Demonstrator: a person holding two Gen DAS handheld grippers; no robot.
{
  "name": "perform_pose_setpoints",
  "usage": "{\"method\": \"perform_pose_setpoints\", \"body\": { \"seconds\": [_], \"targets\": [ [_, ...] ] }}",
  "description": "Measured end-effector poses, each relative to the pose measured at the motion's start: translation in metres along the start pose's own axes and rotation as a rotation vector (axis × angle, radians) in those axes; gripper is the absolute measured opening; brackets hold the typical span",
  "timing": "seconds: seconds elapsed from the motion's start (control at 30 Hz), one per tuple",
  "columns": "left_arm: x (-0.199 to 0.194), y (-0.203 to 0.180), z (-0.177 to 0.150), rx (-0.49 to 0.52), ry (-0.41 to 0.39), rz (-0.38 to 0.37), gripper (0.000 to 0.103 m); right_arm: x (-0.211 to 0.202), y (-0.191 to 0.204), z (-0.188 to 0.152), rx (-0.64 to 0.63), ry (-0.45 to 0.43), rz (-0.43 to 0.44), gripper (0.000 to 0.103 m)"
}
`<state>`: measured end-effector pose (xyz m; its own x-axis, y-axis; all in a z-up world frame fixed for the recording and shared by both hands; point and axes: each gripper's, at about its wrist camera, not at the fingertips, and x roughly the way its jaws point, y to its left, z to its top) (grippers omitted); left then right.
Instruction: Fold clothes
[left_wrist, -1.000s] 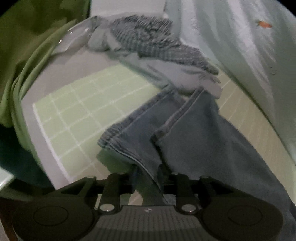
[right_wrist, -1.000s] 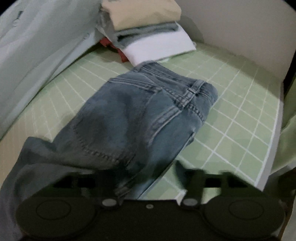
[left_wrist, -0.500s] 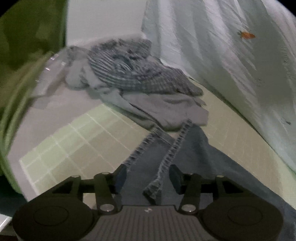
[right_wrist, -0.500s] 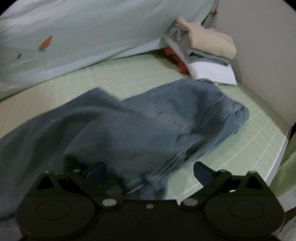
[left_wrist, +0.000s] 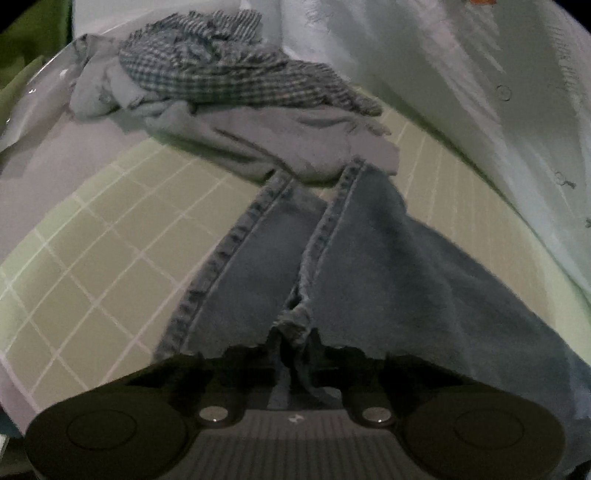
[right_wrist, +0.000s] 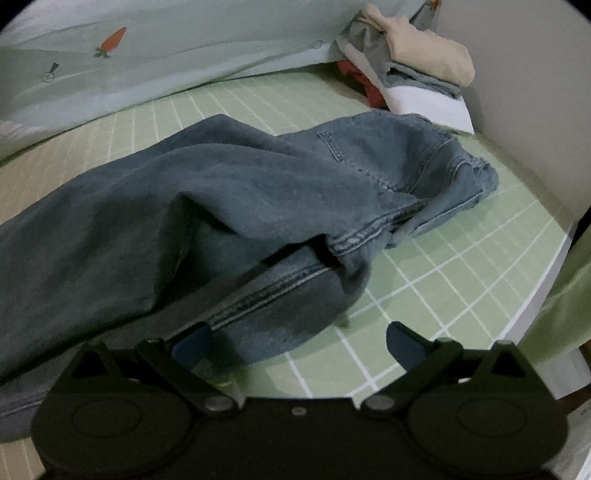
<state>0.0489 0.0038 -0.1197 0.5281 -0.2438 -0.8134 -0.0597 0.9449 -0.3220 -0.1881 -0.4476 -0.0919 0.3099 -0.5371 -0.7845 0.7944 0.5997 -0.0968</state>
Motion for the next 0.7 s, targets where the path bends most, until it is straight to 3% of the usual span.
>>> {"method": "perform_pose_setpoints", "body": {
  "seconds": [0.07,0.2,0.27,0.33,0.43,0.5,0.57,0.7],
  "targets": [
    [-0.019,0.002,0.006,-0.024,-0.045,-0.027,0.008,-0.004,0.001,-0.002,-0.009,-0.002,0.002,0.102],
    [-0.109,0.003,0.019,-0.002,-0.215,-0.110,0.009,-0.010,0.004,-0.004,-0.025,-0.005,0.007,0.102],
    [-0.124,0.008,0.013,0.055,-0.243,-0.052,0.014,-0.011,0.006,-0.003,-0.031,-0.007,0.009,0.102],
    [-0.098,0.022,-0.003,0.076,-0.161,0.057,0.021,-0.012,0.007,-0.003,-0.036,-0.010,0.012,0.102],
    [-0.057,0.048,-0.024,-0.002,-0.008,0.172,0.019,-0.008,0.010,0.000,-0.028,0.009,0.031,0.102],
    [-0.057,0.059,-0.033,-0.081,-0.010,0.152,0.022,-0.007,0.015,0.004,-0.036,0.013,0.051,0.102],
    [-0.061,0.061,-0.037,-0.098,-0.033,0.153,0.039,-0.010,0.017,0.006,-0.043,-0.001,0.057,0.102],
    [-0.063,0.053,-0.026,-0.060,-0.056,0.148,0.043,-0.014,0.022,0.011,-0.057,-0.028,0.068,0.102]
  ]
}}
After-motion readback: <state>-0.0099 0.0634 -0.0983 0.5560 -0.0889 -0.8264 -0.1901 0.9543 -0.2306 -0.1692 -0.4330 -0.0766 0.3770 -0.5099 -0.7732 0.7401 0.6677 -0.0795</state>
